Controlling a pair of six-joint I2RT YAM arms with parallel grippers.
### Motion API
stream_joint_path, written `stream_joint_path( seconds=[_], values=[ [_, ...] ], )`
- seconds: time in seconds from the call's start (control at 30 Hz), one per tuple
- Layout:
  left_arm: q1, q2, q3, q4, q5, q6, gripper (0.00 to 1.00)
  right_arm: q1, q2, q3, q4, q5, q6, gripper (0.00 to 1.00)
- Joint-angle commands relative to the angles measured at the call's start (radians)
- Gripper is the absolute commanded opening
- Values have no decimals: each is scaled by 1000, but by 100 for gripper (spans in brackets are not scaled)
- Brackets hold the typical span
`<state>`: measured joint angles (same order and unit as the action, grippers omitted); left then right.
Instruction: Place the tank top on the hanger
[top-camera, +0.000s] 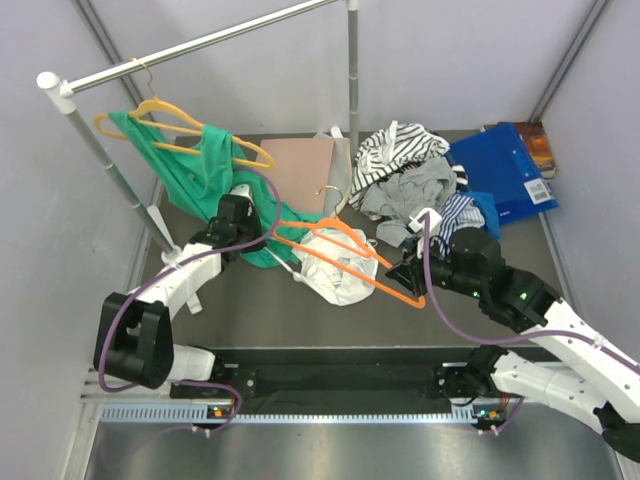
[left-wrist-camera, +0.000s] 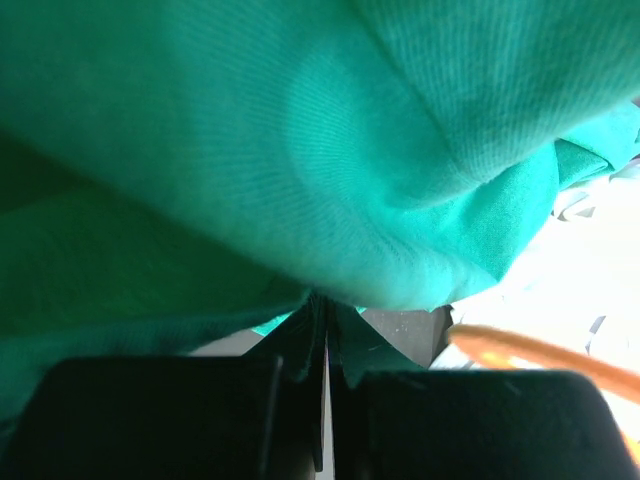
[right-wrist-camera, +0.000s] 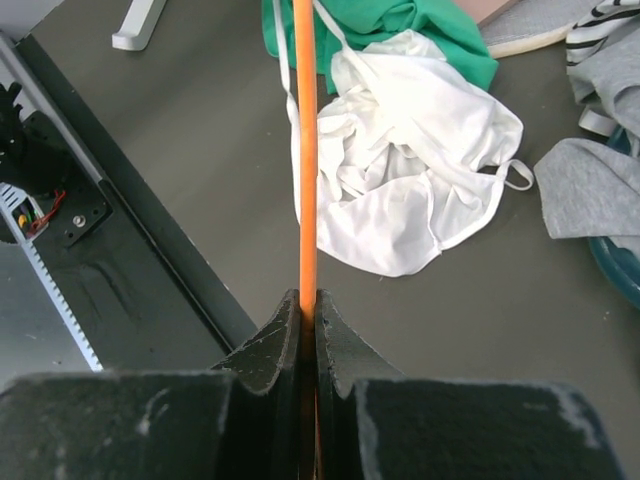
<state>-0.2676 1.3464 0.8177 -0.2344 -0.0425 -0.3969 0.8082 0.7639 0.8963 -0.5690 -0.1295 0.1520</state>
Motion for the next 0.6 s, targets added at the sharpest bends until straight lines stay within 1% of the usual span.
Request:
stream_joint_path(
  seconds=[0.0, 0.13, 0.37, 0.4, 0.5, 0.57],
  values=[
    [7, -24, 38, 10, -3, 7, 0, 26, 11, -22, 50, -16, 15, 0],
    [7, -27, 35, 0, 10, 9, 0, 29, 29, -49, 78, -6, 9, 0],
    [7, -91, 37, -40, 38, 27, 0, 32, 60, -69, 119, 2, -5, 0],
    [7, -101, 34, -36, 91, 38, 0, 34, 66, -69, 135, -5, -3, 0],
    [5, -122, 40, -26, 173, 55, 0, 40, 89, -76, 181, -31, 4, 0],
    [5, -134, 63, -36, 200, 70, 0, 48, 103, -82, 210, -41, 12, 0]
  ],
)
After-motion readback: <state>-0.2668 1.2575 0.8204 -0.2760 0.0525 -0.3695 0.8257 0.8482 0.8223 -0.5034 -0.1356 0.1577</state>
